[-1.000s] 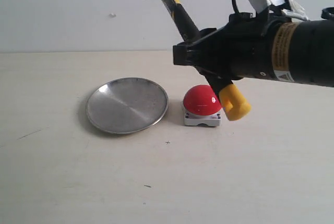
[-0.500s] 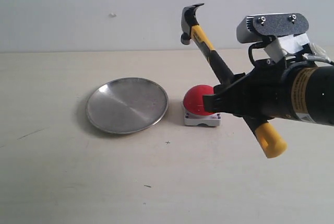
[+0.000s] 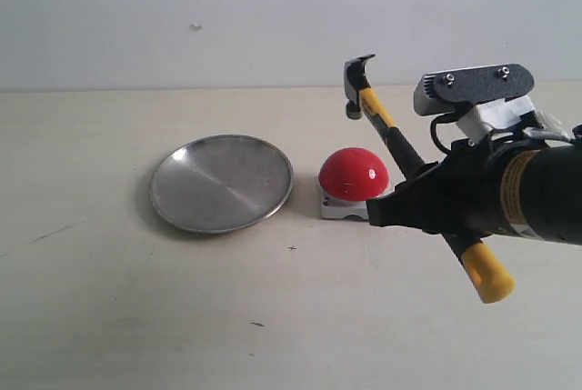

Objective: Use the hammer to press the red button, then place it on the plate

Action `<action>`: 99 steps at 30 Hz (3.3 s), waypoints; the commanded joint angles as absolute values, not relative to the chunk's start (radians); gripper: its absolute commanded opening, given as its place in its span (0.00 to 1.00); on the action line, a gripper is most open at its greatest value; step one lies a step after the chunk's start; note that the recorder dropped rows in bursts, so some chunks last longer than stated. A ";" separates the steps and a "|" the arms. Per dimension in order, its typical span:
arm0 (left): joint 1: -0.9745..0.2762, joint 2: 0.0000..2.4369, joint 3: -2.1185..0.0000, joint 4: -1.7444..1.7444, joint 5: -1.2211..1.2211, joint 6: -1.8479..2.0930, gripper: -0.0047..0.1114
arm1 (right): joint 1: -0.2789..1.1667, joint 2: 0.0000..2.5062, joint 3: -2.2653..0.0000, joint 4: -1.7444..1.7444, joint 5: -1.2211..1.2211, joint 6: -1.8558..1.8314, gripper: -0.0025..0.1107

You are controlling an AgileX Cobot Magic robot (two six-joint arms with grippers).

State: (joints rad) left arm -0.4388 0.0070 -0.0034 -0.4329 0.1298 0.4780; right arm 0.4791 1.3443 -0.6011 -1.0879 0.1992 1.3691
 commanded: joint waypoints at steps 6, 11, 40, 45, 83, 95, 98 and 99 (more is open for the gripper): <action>-0.441 0.000 0.000 -0.349 0.258 0.478 0.04 | 0.476 1.446 -0.604 -1.158 0.165 1.504 0.02; -0.441 0.000 0.000 -0.347 0.257 0.478 0.04 | 0.476 1.290 -0.625 -1.199 0.194 1.518 0.02; -0.441 0.000 0.000 -0.347 0.257 0.478 0.04 | 0.476 1.474 -0.775 -0.683 -0.525 1.274 0.02; -0.441 0.000 0.000 -0.347 0.257 0.478 0.04 | 0.476 1.581 -0.775 -0.498 -0.633 1.153 0.02; -0.441 0.000 0.000 -0.347 0.257 0.478 0.04 | 0.516 2.211 -1.146 -0.354 -0.705 1.195 0.02; -0.441 0.000 0.000 -0.347 0.257 0.478 0.04 | 0.551 2.217 -1.217 -0.254 -0.502 1.171 0.02; -0.441 0.000 0.000 -0.347 0.257 0.478 0.04 | 0.551 2.217 -1.217 -0.233 -0.462 1.142 0.02; -0.441 0.000 0.000 -0.347 0.257 0.478 0.04 | 0.551 2.217 -1.217 -0.233 -0.457 1.135 0.02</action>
State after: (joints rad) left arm -0.4388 0.0070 -0.0034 -0.3481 0.2603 0.4800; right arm 0.5517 2.2343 -1.2017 -0.2425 -0.4312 1.1834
